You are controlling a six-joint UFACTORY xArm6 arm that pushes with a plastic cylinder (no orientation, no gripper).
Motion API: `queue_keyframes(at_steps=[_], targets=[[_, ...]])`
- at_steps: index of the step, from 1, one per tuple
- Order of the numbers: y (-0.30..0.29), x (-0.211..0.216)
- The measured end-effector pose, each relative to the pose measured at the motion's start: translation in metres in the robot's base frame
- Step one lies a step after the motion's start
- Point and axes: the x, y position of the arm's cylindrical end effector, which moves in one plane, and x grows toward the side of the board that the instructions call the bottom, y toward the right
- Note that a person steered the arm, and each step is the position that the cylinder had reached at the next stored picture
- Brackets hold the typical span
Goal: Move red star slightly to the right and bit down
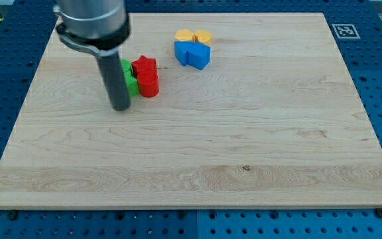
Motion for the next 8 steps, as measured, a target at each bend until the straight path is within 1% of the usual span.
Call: queue_keyframes(at_steps=[1,2,4,5,7,8], targets=[[-0.039,-0.019],[-0.057,-0.024],[-0.064,-0.107],[-0.06,-0.108],[-0.007,-0.108],[0.011,-0.099]])
